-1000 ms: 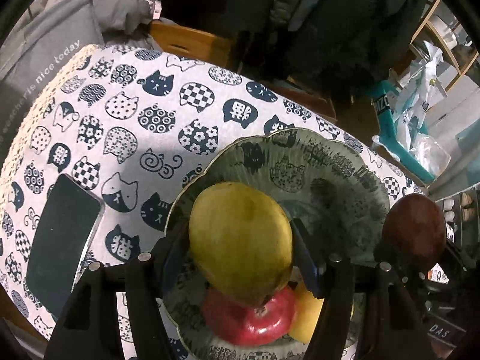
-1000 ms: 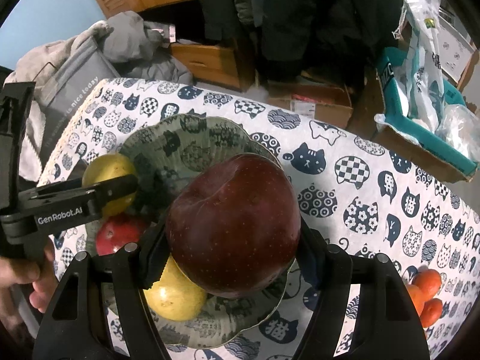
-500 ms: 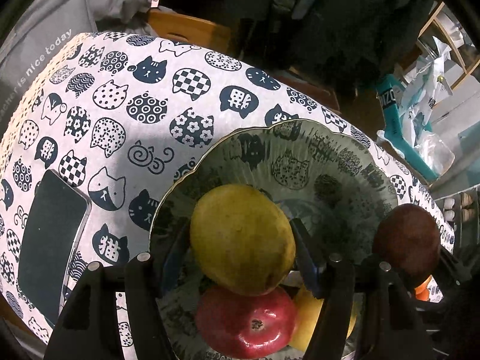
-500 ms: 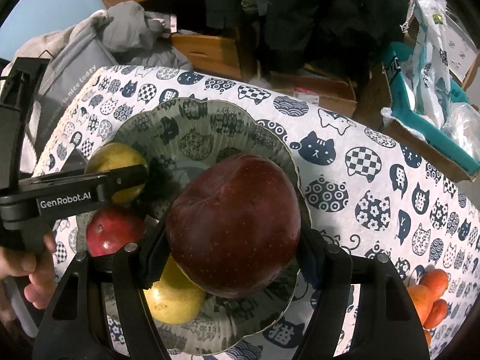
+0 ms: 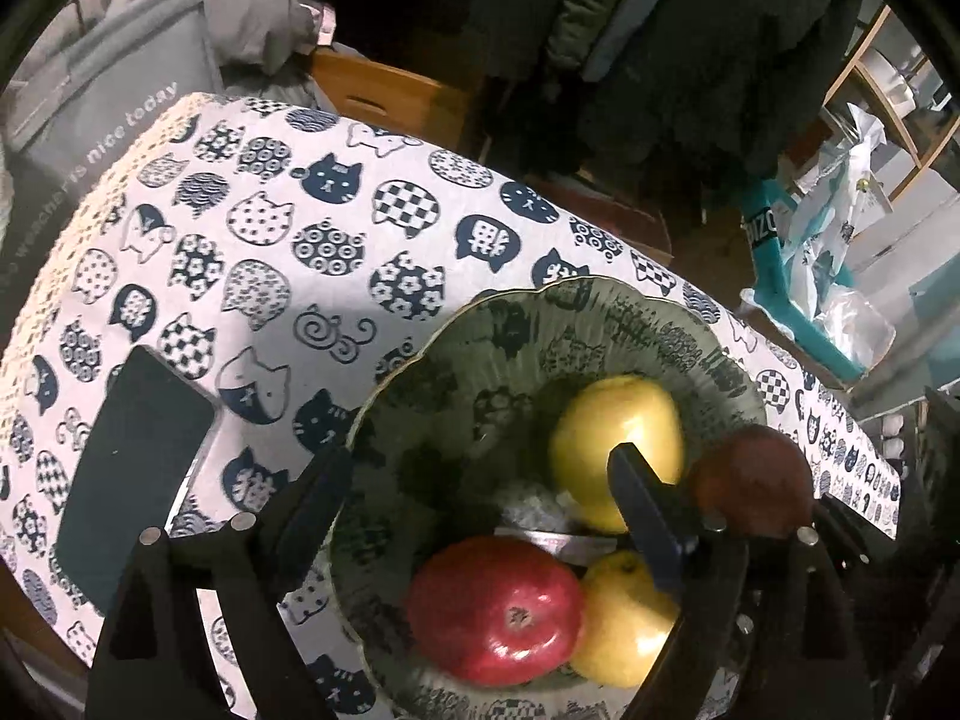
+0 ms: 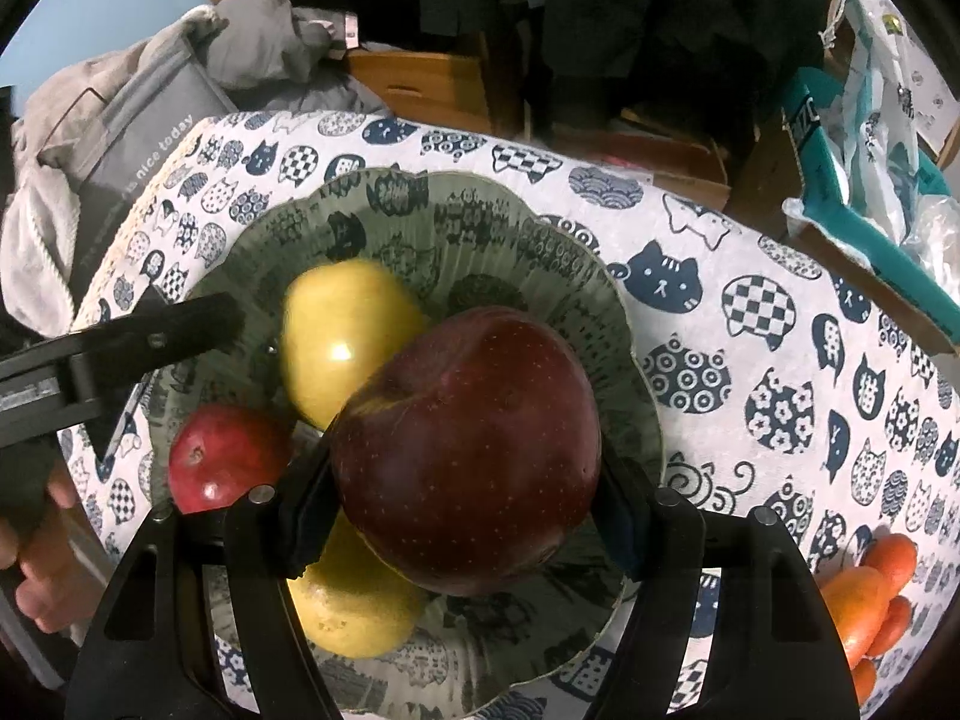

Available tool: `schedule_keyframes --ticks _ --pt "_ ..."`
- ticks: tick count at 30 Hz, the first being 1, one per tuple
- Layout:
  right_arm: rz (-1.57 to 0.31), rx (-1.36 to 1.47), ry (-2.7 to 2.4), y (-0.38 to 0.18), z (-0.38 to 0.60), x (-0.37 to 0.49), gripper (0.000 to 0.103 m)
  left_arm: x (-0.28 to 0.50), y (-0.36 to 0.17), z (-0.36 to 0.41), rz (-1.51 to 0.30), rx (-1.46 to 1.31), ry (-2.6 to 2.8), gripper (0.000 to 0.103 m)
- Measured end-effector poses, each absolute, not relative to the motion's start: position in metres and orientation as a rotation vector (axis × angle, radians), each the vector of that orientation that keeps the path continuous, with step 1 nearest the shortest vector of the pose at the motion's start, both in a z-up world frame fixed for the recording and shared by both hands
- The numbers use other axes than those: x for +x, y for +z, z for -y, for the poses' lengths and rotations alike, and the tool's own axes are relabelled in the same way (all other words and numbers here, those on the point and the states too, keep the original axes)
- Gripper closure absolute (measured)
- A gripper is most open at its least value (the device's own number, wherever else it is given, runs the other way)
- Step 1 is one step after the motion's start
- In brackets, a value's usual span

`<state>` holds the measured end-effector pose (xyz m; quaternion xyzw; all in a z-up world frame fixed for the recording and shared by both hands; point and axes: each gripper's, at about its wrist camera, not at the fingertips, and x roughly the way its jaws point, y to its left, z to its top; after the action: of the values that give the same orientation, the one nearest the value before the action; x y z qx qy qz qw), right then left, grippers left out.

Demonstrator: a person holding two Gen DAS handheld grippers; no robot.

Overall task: Organize fruits
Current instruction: 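Open both tools to release the pear and apple in the bowl, then lift both tools out of the bowl and move toward the oranges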

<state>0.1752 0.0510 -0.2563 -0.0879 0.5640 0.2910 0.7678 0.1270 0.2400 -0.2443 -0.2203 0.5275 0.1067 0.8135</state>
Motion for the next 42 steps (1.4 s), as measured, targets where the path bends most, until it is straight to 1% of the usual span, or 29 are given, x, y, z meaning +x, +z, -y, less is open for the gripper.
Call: schedule_keyframes --ticks 8,17,20,42 --pt "-1.26 -0.223 0.626 -0.263 -0.061 0.172 0.03 0.109 -0.237 -0.243 -1.117 -0.422 0.274 0.015" --pt "-1.236 -0.217 0.614 -0.258 -0.056 0.171 0.027 0.097 -0.226 -0.236 -1.108 -0.378 0.281 0.015" --pt "-1.197 -0.201 0.634 -0.245 -0.055 0.17 0.024 0.094 -0.22 -0.234 -1.097 -0.375 0.276 0.015" --pt "-0.969 -0.245 0.569 -0.154 -0.018 0.138 0.024 0.059 -0.146 -0.2 -0.934 -0.311 0.193 0.015"
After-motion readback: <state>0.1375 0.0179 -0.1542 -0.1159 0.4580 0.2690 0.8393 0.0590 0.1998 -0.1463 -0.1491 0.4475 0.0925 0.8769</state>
